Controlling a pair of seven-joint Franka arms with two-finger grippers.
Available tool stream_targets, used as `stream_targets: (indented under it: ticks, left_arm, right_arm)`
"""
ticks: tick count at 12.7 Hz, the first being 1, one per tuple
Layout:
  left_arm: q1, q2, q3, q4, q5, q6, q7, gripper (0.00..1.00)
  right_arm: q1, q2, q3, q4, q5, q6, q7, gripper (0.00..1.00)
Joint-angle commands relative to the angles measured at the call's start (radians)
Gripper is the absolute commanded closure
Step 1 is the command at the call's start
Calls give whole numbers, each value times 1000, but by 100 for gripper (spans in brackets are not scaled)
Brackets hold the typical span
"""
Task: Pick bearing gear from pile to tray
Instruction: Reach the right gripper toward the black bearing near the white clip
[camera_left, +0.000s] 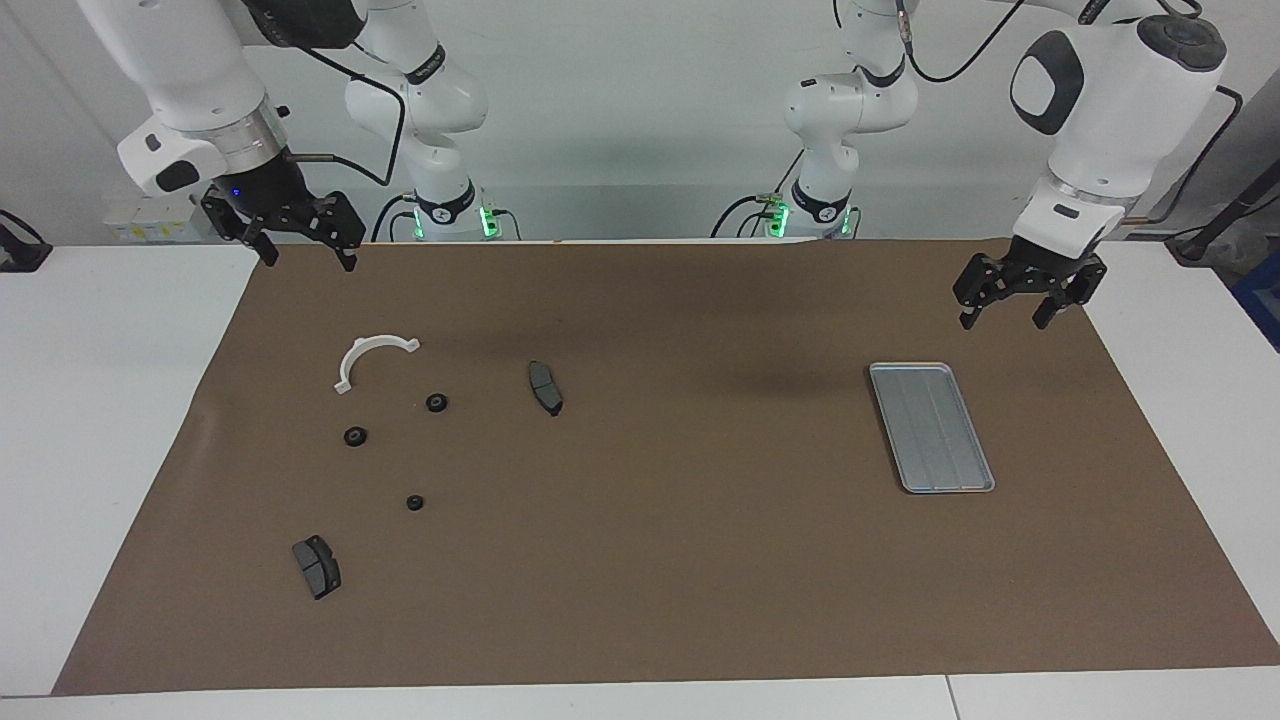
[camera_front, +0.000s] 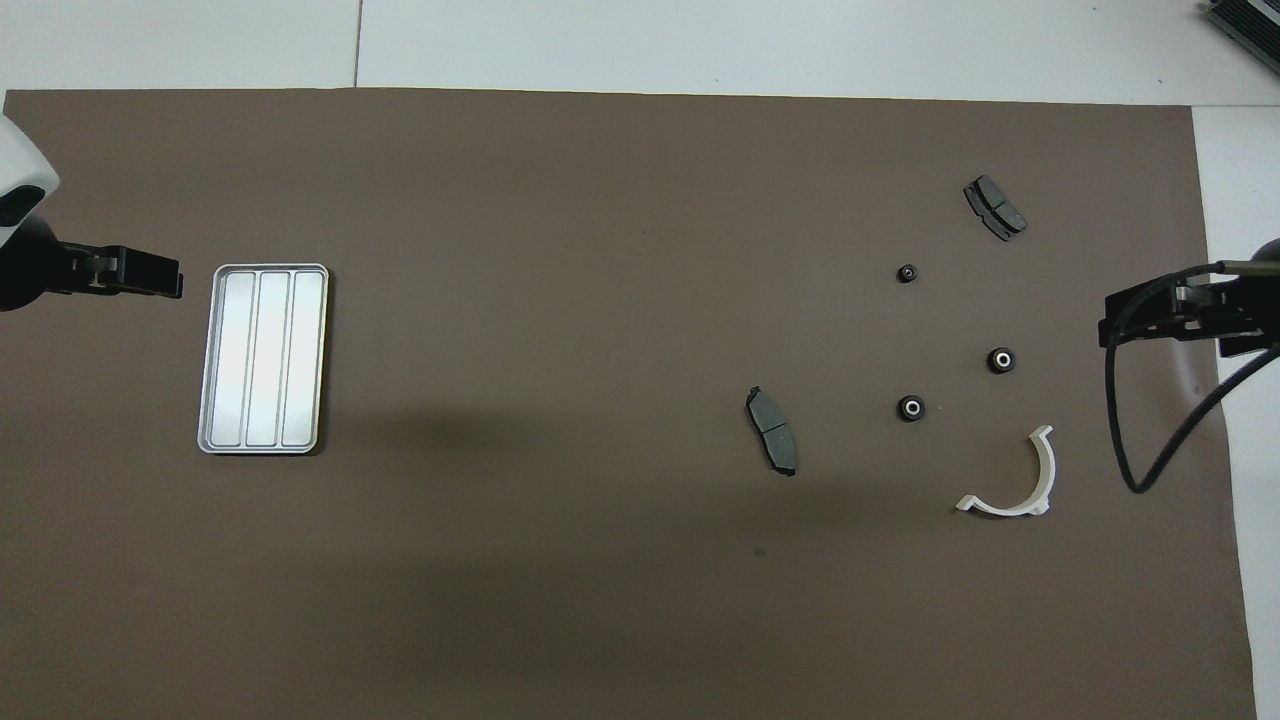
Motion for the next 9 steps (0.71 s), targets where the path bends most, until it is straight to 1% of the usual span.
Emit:
stream_targets:
  ticks: [1, 5, 6, 7, 9]
  left_arm:
    - [-14, -15, 7, -4, 11, -26, -1, 0]
    - [-14, -19, 7, -7, 11, -26, 1, 0]
    - [-14, -19, 7, -7, 11, -26, 1, 0]
    - [-14, -19, 7, -7, 11, -26, -1, 0]
    - [-14, -21, 6, -9, 11, -41, -2, 0]
  right_arm:
    - [-1, -8, 3, -10, -6, -10, 6, 0]
    - [-6, -8, 4, -11, -1, -2, 0, 0]
    - [-8, -15, 4, -27, 2, -2, -3, 0]
    - [-8, -24, 4, -48, 2, 24, 1, 0]
    - [-27, -41, 3, -109, 2, 119, -3, 0]
